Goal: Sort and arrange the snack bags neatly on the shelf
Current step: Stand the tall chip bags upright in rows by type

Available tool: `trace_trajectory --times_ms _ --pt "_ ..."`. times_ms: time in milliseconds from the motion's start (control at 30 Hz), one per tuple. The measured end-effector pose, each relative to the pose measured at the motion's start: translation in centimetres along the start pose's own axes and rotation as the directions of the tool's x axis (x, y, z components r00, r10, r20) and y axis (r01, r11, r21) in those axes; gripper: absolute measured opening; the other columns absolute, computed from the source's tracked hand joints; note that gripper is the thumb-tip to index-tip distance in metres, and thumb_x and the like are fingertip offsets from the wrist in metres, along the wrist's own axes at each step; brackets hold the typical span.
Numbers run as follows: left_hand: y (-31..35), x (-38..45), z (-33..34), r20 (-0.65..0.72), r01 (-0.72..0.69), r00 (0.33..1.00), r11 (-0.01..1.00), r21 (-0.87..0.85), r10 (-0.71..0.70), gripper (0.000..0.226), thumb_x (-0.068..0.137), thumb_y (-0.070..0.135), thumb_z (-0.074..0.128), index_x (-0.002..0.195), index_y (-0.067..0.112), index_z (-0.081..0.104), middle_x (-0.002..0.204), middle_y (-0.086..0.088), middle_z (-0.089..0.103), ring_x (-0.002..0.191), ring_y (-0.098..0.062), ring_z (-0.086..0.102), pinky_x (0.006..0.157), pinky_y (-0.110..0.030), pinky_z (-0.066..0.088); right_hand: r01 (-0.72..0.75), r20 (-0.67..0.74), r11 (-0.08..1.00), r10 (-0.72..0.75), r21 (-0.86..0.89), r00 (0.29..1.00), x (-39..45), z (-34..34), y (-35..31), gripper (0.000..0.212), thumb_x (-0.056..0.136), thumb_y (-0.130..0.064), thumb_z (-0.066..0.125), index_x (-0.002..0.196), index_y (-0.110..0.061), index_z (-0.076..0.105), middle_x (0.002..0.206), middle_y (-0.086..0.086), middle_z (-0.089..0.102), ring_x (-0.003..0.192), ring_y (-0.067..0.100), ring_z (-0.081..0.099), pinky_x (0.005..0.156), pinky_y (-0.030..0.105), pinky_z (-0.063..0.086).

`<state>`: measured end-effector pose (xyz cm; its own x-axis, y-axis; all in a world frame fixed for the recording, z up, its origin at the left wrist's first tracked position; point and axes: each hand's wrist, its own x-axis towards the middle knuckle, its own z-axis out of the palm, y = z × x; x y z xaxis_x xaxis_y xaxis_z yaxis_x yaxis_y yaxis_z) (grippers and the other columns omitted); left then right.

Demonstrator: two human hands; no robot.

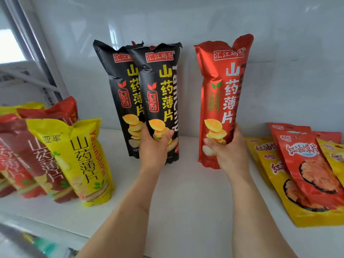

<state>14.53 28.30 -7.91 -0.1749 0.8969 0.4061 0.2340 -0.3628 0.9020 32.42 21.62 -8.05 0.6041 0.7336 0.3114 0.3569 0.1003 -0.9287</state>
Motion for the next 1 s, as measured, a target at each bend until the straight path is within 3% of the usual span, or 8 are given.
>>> trace_trajectory --times_ms 133,400,867,1000 --pt "-0.3 -0.2 -1.6 -0.090 0.035 0.995 0.999 0.017 -0.033 0.073 0.084 0.035 0.077 0.146 0.028 0.039 0.131 0.011 0.058 0.120 -0.014 0.053 0.094 -0.027 0.038 0.029 0.022 1.000 -0.029 0.004 0.999 -0.4 0.0 -0.4 0.080 0.072 -0.044 0.084 0.139 -0.033 0.042 0.131 -0.007 0.057 0.120 0.019 0.056 0.097 0.050 0.052" --pt "-1.5 0.4 -2.3 -0.257 0.049 0.966 0.994 0.101 -0.022 0.077 0.081 0.043 0.077 0.146 0.032 0.036 0.143 0.008 0.054 0.130 -0.021 0.051 0.107 -0.048 0.045 0.026 0.060 1.000 -0.027 0.018 0.998 -0.6 0.9 -0.2 0.086 0.065 -0.050 0.086 0.137 -0.037 0.041 0.130 -0.006 0.056 0.119 0.020 0.057 0.096 0.051 0.053" --pt "-2.9 4.1 -3.1 -0.320 0.103 0.945 0.989 0.105 -0.065 0.083 0.086 0.038 0.074 0.153 0.026 0.027 0.154 0.002 0.042 0.141 -0.025 0.041 0.111 -0.046 0.040 0.025 0.156 0.998 -0.034 0.062 0.987 -0.7 2.3 -0.4 0.087 0.065 -0.046 0.088 0.138 -0.038 0.041 0.131 -0.007 0.058 0.119 0.018 0.058 0.097 0.049 0.053" --pt "-2.0 4.0 -2.6 -0.373 0.098 0.928 0.978 0.185 -0.022 0.088 0.087 0.033 0.074 0.155 0.012 0.023 0.161 -0.009 0.028 0.149 -0.029 0.025 0.121 -0.044 0.025 0.025 0.161 0.997 -0.037 0.077 0.986 -1.0 2.6 -0.6 0.086 0.062 -0.052 0.086 0.135 -0.041 0.042 0.129 -0.010 0.059 0.118 0.016 0.059 0.094 0.046 0.055"
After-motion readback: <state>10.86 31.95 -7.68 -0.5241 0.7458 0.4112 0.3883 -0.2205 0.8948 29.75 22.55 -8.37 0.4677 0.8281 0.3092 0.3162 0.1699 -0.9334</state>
